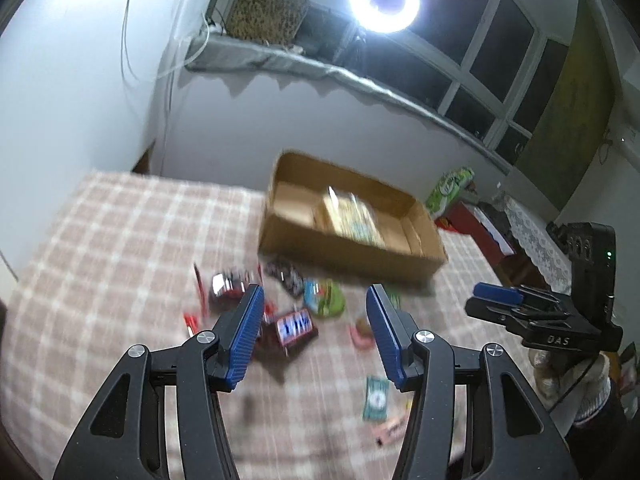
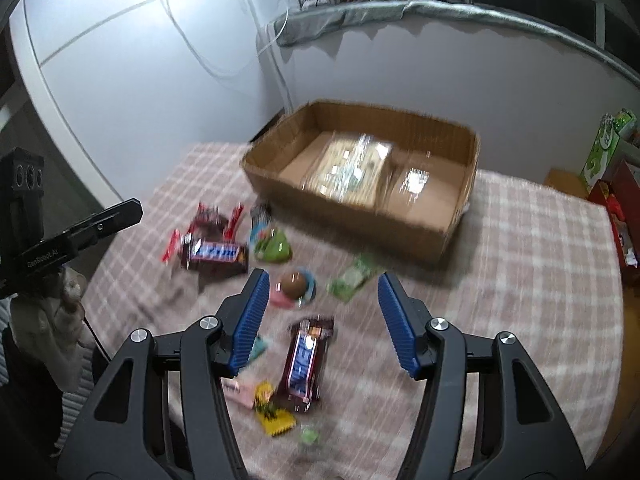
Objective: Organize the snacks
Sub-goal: 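Grasp the mint candy with the left tool while the right tool grasps the Snickers bar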
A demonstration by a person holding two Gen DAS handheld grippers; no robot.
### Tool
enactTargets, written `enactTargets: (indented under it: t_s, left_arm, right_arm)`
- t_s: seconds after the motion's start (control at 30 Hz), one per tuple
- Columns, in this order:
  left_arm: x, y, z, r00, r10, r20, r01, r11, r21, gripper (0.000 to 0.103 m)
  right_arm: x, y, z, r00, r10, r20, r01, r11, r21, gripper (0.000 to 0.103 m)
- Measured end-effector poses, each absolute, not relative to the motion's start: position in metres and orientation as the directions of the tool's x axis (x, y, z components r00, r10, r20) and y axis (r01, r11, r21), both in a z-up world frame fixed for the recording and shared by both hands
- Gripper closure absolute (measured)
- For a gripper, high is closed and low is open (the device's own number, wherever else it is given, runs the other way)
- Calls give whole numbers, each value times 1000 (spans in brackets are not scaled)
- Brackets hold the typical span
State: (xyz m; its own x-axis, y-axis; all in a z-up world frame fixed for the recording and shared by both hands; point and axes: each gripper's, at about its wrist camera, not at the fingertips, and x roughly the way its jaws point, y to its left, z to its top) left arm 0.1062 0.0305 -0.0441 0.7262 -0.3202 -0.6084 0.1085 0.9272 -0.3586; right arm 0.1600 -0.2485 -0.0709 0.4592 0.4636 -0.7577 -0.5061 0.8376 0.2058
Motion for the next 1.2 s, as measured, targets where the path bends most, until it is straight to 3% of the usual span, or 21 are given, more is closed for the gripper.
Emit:
enactTargets:
  t_s: [0.3,0.43,0.53,0.8,0.93,1.1,1.2]
  left_arm:
    - [97,-23,-91,580,-360,-731,222,933,-284,51]
    - [100,-44,-106,538,-353,-766,269,932,-242,58]
    - [99,-52,-115,513,-351,-784,284,931,-230,64]
    - [98,-70,-124,479,-345,-808,319,925,-206,65]
    - [103,-78,-128,476,-323,-818,331,927,-174,66]
    - [105,-85,-130,489,-283,-825,354,929,-108,82]
    - [105,-84,-129,492,-282,-824,365,926,-99,82]
  right_arm:
    - [146,-228,-118,391,384,-836,-525,840,141,44]
    - [145,-221,-129,364,377,-852,-532,835,142,44]
    - [144,-217,-134,365,353,-861,-540,834,113,44]
    - [145,-213,-139,371,322,-871,-552,831,72,44]
    - [147,-210,-145,367,301,-880,-560,827,49,54]
    - [149,-210,-146,362,302,-882,-567,823,49,59]
    - [150,-210,-146,360,302,-883,-572,819,47,65]
